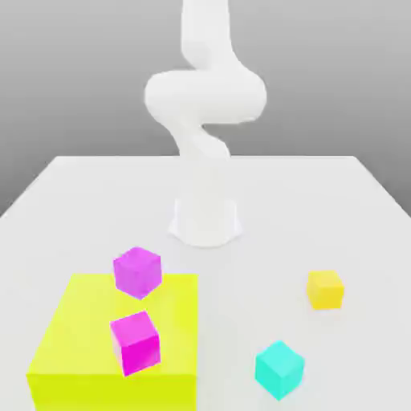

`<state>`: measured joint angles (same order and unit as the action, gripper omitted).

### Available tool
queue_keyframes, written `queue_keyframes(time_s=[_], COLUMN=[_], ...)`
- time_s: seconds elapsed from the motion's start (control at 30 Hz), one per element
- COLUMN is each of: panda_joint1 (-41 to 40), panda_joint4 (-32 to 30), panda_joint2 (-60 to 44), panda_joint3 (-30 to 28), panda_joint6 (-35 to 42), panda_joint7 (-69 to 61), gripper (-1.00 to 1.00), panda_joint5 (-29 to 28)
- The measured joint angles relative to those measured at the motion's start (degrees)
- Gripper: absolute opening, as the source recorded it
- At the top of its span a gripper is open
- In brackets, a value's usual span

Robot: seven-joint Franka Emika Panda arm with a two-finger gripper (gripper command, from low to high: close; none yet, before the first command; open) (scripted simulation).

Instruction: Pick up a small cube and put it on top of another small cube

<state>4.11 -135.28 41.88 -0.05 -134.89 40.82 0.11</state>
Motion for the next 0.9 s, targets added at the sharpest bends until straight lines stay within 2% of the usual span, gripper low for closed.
queue_keyframes(time_s=[0.37, 0.6, 0.7, 0.87, 0.9], panda_joint1=[19.6, 30.1, 31.9, 35.3, 35.9], panda_joint4=[-17.6, -29.7, -30.3, -28.7, -28.5], panda_joint2=[-21.4, -37.5, -43.9, -54.4, -55.7], panda_joint3=[1.7, 6.6, 6.3, 1.7, 1.1], panda_joint6=[-16.1, -27.9, -33.0, -41.6, -42.7], panda_joint7=[-27.5, -45.8, -46.1, -43.5, -43.3], gripper=[0.00, 0.00, 0.00, 0.00, -1.00], panda_joint5=[1.8, 1.4, -1.4, -5.3, -5.5])
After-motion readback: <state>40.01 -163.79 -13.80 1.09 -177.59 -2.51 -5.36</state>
